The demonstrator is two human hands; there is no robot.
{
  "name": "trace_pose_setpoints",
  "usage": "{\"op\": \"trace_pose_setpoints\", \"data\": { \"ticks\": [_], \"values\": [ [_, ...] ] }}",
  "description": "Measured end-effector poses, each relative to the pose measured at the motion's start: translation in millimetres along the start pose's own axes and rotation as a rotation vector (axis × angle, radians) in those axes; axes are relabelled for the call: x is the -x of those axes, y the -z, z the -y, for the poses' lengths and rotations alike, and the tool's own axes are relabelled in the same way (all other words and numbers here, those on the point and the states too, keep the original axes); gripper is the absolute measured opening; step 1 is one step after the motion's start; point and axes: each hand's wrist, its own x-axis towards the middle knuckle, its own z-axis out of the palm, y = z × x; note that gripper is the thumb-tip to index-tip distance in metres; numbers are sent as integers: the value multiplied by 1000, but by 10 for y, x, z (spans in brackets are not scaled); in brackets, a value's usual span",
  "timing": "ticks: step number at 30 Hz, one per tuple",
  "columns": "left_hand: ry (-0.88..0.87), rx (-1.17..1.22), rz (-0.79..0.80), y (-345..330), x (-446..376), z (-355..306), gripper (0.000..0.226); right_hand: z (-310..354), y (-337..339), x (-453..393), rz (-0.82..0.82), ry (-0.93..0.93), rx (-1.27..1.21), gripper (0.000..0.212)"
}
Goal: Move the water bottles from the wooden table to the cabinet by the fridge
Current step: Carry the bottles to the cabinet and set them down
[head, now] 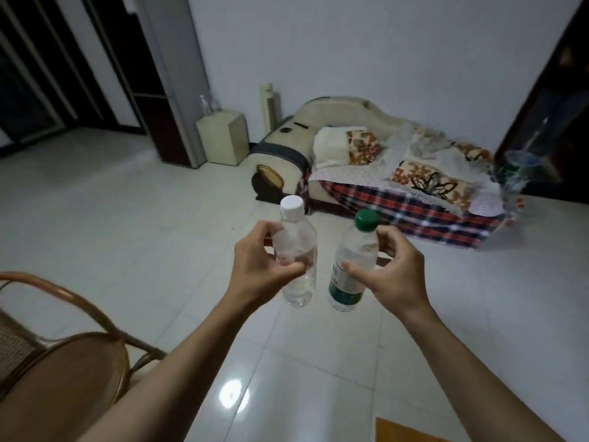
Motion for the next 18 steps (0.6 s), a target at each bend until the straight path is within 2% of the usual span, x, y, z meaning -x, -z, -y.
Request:
{"op": "trace_pose_setpoints", "data": {
  "ticks": [8, 18],
  "values": [
    [114, -15, -242, 901, 427, 424, 51, 453, -861, 61, 210, 105, -69, 57],
    [96, -28, -345, 2132, 874, 1006, 52, 1146, -1864, 499, 298, 195, -61, 53]
  ]
}}
